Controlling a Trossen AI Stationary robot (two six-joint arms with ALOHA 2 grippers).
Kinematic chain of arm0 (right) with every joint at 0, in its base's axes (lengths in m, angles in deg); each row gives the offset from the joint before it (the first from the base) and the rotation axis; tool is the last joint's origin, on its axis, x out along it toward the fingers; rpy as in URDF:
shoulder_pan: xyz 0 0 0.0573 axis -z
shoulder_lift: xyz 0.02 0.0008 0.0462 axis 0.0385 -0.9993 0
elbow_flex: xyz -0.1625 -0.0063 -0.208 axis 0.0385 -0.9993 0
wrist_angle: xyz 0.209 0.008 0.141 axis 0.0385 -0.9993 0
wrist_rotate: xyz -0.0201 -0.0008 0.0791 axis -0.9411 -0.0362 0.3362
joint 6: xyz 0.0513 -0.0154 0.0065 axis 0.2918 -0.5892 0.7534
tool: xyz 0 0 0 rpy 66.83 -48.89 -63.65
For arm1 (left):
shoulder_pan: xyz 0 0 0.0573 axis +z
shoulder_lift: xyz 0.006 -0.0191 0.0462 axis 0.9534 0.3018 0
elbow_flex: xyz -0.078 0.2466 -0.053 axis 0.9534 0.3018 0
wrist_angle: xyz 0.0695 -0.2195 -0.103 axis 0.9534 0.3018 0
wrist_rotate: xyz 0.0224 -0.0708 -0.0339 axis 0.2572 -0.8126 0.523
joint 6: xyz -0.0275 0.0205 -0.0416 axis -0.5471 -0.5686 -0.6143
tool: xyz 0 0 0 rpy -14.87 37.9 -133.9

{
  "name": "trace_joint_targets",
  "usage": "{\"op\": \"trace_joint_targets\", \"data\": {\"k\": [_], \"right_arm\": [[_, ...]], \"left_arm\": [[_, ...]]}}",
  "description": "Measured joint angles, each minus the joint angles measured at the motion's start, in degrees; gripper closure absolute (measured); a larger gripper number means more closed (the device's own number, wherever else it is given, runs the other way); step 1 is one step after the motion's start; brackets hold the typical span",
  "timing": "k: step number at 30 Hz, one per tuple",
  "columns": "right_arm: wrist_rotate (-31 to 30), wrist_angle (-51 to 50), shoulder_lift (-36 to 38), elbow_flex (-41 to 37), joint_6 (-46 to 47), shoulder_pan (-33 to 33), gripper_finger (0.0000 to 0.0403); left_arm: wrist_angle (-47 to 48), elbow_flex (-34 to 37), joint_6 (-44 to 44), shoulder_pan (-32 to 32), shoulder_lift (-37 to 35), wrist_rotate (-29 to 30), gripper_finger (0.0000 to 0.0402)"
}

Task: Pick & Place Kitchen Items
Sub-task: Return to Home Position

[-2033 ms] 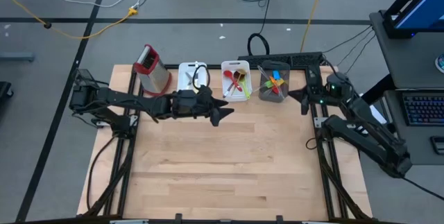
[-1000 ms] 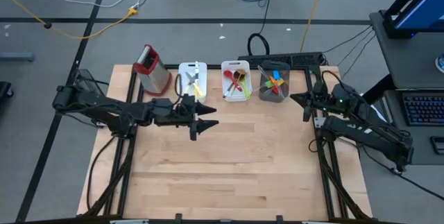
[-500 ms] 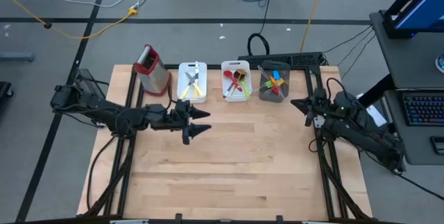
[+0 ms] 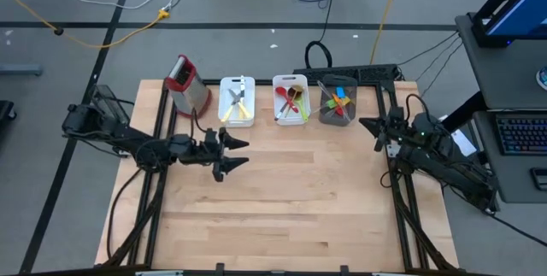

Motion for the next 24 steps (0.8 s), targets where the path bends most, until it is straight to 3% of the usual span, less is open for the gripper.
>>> {"op": "trace_joint_targets", "data": {"k": [5,10,17,24], "right_arm": [[-0.03,0.05,0.00,-0.38,-0.81,0.00,0.0403],[-0.03,0.58,0.00,-0.38,0.91,0.00,0.0403],[-0.04,0.41,0.00,-0.38,1.09,0.00,0.0403],[-0.01,0.41,0.00,-0.38,0.41,0.00,0.0403]], "left_arm": [[1.85,1.99,-1.41,2.67,-1.15,-4.63,0.0103],[3.25,4.72,2.25,5.66,-9.47,-5.28,0.0103],[28.47,5.79,2.11,5.89,-28.83,-5.31,0.0103],[43.02,5.77,7.86,3.31,-44.64,-2.25,0.0103]]}}
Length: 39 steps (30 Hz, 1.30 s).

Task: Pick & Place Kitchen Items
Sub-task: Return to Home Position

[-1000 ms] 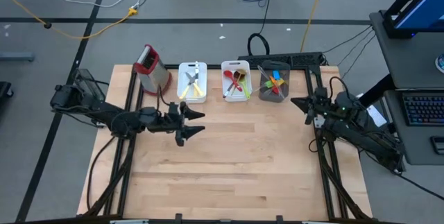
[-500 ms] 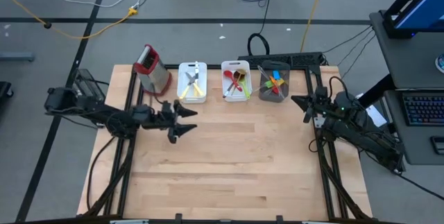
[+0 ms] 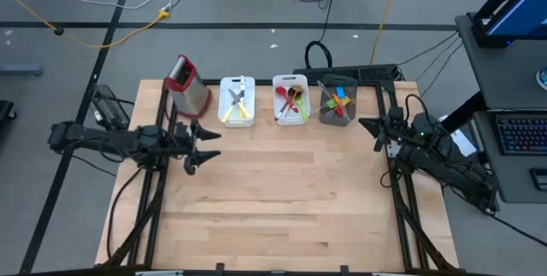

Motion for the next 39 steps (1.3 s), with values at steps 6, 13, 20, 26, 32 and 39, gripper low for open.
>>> {"op": "trace_joint_targets", "data": {"k": [6,13,20,26,32,39], "right_arm": [[-0.08,0.04,0.00,0.00,0.65,0.00,0.0403],[-2.98,3.01,0.00,-0.03,-0.53,0.02,0.0403],[-3.02,14.28,-0.04,-8.06,1.38,0.02,0.0403],[-3.24,19.46,-0.02,-12.17,-5.87,0.02,0.0403],[-4.58,19.47,-0.02,-11.91,-10.69,0.02,0.0403],[-10.49,12.22,0.00,-7.21,-12.69,0.02,0.0403]], "left_arm": [[5.87,-0.02,1.41,-2.71,-5.40,3.17,0.0103],[6.60,-0.02,2.75,-4.95,-5.53,6.60,0.0103],[-2.90,6.62,2.79,-6.50,-5.50,7.72,0.0103],[-5.78,9.46,1.60,-6.89,-5.51,8.44,0.0103],[-4.80,9.44,3.01,-6.85,-5.59,8.72,0.0103],[-1.53,9.44,0.08,-6.85,-5.59,8.69,0.0103]]}}
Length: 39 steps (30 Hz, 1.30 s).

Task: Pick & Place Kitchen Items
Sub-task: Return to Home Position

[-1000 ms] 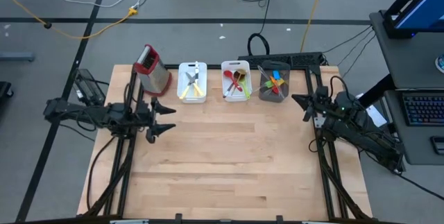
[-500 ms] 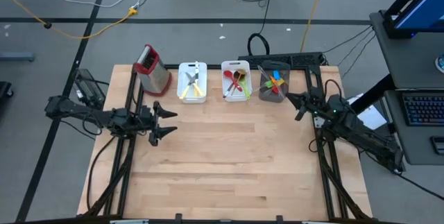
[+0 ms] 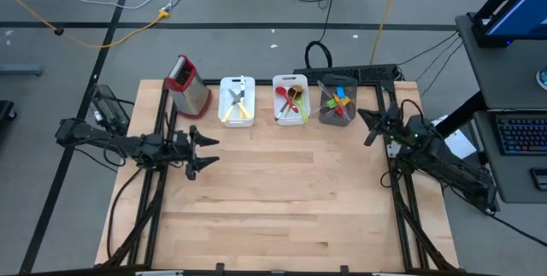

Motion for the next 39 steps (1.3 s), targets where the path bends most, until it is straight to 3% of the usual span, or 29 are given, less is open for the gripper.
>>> {"op": "trace_joint_targets", "data": {"k": [5,15,21,39], "right_arm": [[0.23,-10.98,-0.04,0.31,1.72,0.00,0.0403],[0.48,3.58,-0.06,-5.68,-0.62,0.00,0.0403],[5.02,4.17,-0.07,-6.28,5.04,-0.02,0.0403],[4.78,7.51,-0.22,-6.65,8.40,-0.02,0.0400]], "left_arm": [[0.71,0.00,0.22,0.00,-0.01,0.01,0.0103],[2.75,0.00,-1.72,0.00,0.13,6.98,0.0103],[2.58,0.00,-1.75,0.00,0.13,6.98,0.0103],[2.48,0.00,-1.70,0.00,0.13,6.98,0.0103]]}}
